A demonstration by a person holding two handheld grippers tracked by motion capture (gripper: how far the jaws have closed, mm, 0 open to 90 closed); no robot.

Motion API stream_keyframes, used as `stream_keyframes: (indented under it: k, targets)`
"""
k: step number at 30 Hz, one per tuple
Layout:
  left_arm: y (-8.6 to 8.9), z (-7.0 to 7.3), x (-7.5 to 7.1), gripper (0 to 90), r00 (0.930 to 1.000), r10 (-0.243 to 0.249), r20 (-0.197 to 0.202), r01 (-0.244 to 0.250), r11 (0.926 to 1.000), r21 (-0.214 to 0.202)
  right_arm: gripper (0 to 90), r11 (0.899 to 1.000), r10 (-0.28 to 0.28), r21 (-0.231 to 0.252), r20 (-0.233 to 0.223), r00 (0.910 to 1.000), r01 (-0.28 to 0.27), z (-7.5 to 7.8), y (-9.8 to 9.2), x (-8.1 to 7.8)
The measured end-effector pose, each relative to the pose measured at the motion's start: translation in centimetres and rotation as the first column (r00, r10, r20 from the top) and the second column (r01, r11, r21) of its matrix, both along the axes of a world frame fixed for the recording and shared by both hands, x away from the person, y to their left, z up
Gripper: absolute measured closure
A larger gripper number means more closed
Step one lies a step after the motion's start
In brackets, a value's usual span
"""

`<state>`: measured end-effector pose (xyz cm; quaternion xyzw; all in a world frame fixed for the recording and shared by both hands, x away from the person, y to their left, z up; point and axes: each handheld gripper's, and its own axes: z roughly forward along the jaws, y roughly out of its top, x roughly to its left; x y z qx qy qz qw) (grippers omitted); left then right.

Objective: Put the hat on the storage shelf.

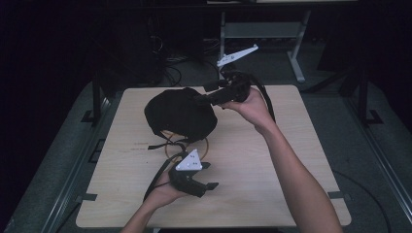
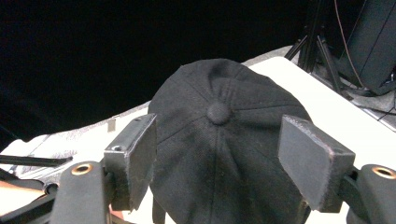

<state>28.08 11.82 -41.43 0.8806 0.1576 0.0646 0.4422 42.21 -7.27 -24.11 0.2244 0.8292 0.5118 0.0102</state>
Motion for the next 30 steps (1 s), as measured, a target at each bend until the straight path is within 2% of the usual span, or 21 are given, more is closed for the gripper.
stream_keyframes:
  k: [5,15,18,21,26,30]
  targets:
    - [0.1,0.0,0.1,28.5,0.9998,0.003,0.018,-0.004,1.0,0.004,26.9,1.0,-0.012,0.003,0.001,0.9999,0.012,-0.1,-1.2,-0.3]
    - [-0.1,-0.1,0.0,28.5,0.9999,0.004,0.01,-0.004,1.0,-0.003,26.5,0.999,-0.032,0.007,0.005,0.9995,0.032,-0.6,-3.4,-1.1]
    - [-0.1,-0.1,0.0,28.5,0.9999,0.0,0.016,0.0,1.0,-0.001,26.2,0.999,-0.038,-0.008,-0.004,0.9993,0.038,-0.9,-4.0,-1.2]
    - [-0.1,-0.1,0.0,28.5,0.9998,0.001,0.019,-0.001,1.0,-0.004,26.2,0.999,-0.042,-0.002,0.006,0.9991,0.042,-1.0,-4.4,-1.3]
    - [-0.1,-0.1,0.1,28.5,0.9998,0.0,0.021,-0.001,1.0,0.008,26.2,0.998,-0.066,0.011,0.006,0.9978,0.065,-1.6,-5.8,-1.7]
    - [-0.1,-0.1,0.0,28.5,0.9998,0.004,0.02,-0.004,1.0,-0.004,26.1,0.996,-0.085,0.007,0.0,0.9964,0.085,-2.1,-6.6,-2.0]
